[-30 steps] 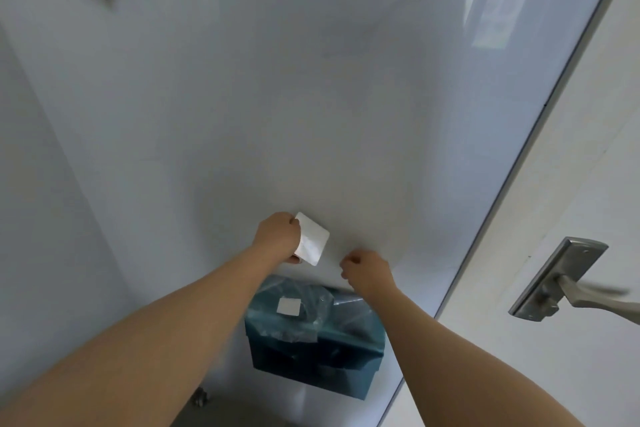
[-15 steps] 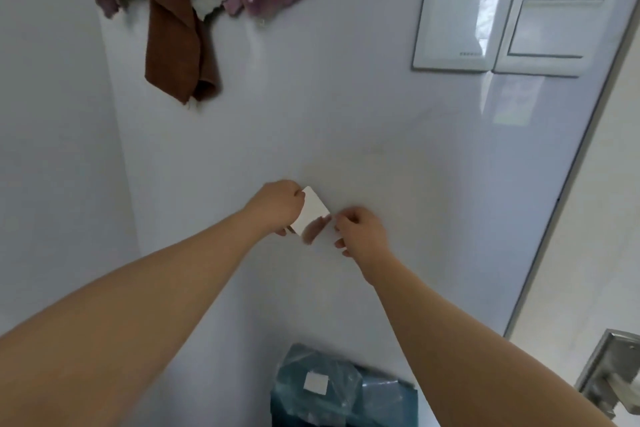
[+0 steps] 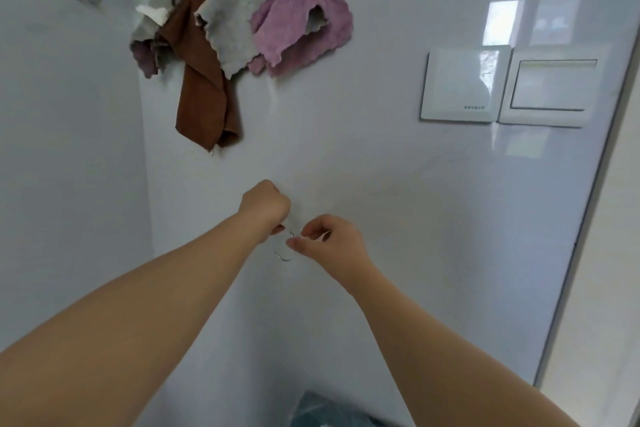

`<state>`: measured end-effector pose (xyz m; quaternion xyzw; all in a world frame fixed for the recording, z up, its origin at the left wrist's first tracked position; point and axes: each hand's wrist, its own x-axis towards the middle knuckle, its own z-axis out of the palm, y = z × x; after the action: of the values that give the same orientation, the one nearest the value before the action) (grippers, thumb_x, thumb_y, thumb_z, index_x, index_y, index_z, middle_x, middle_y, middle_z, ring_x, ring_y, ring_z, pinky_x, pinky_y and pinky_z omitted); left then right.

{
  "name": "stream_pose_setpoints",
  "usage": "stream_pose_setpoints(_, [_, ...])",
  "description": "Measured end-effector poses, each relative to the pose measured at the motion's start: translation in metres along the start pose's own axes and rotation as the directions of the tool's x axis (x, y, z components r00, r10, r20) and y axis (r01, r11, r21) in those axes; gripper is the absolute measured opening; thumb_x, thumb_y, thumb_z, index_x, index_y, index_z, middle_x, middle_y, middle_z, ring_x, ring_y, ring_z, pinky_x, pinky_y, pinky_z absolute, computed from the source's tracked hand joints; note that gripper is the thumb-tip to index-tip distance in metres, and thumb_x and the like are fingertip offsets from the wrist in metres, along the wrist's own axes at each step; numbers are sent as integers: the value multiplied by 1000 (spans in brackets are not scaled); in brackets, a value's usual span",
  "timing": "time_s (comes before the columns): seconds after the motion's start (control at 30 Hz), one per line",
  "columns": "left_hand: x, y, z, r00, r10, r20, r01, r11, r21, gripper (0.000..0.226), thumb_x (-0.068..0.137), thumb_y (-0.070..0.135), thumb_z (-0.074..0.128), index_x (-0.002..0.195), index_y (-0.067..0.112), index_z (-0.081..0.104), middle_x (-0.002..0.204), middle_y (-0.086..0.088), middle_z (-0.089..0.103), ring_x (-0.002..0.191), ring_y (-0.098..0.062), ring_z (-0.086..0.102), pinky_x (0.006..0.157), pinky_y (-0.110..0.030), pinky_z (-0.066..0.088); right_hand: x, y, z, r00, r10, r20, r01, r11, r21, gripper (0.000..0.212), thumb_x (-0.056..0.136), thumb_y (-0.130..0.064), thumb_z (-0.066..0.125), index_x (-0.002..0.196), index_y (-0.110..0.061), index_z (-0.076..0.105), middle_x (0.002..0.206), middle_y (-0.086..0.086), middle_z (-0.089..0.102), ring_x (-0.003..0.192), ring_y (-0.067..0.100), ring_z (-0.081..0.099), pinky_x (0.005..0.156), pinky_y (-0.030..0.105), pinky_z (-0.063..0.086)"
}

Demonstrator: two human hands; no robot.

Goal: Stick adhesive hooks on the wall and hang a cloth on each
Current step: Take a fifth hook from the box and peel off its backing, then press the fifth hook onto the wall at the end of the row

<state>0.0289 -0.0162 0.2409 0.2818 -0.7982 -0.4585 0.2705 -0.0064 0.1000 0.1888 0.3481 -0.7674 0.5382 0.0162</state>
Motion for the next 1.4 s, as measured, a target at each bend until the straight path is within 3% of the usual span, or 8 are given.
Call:
stream_pose_setpoints(0.13, [2,2,3,1000,-15,17,15,1000,-26,17,89,-3,38,81,8,49,78,-5,42,66,-16,43,52,-26,49,6,5,1,999,-42,-22,40,994,-100,8,77,-21,72,78,-21,65,77,-6,57,58,0,45,53,7,35])
stream_pose_setpoints(0.37, [16,5,4,994,-105,29,108,982,-154,13,83,-2,48,74,7,49,96,-14,51,76,-23,51,60,-28,50,10,12,-2,991,-63,-117,50,993,-111,5,82,-12,67,83,-7,69,61,-14,50,56,1,45,53,4,35])
stream_pose_setpoints(0.47, [17,6,2,992,-120,38,125,969,-213,12,81,1,54,93,3,54,91,-12,52,75,-22,51,74,-32,47,11,11,-3,988,-58,-145,44,994,-99,6,83,-12,65,83,-7,68,60,-13,51,57,1,46,53,4,35])
stream_pose_setpoints(0.6, [16,5,-4,994,-107,31,111,955,-274,29,77,9,61,105,4,58,103,-10,54,95,-27,55,70,-28,43,13,7,-5,982,-47,-183,36,997,-66,7,83,-13,65,83,-7,68,63,-8,54,60,4,47,53,5,35])
stream_pose_setpoints(0.7, [15,3,-5,994,-100,34,106,950,-293,19,78,17,63,94,7,59,98,-8,55,90,-25,53,62,-26,40,15,5,-7,976,-47,-213,38,998,-44,4,84,-12,64,81,-10,66,63,-8,53,63,9,47,52,7,34])
stream_pose_setpoints(0.83, [13,5,-5,995,-78,66,95,944,-317,24,87,30,55,74,11,59,86,-5,62,80,-19,57,80,-35,43,14,6,-12,968,-34,-249,26,999,-34,6,84,-12,63,79,-14,62,63,-12,50,60,5,45,53,8,32])
stream_pose_setpoints(1.07, [12,8,-5,997,-5,77,34,925,-378,14,94,8,44,95,12,57,82,-3,57,69,-14,59,70,-30,49,16,2,-22,948,48,-315,-2,989,147,21,82,-12,67,66,-22,57,63,-7,56,61,10,51,73,32,51])
stream_pose_setpoints(1.4, [7,48,-8,977,191,96,-133,894,-427,18,91,7,55,77,19,56,92,-4,62,84,-16,62,74,-28,51,31,-34,-55,931,61,-359,51,954,295,17,83,-9,67,68,-15,59,61,-1,55,51,10,50,45,12,45])
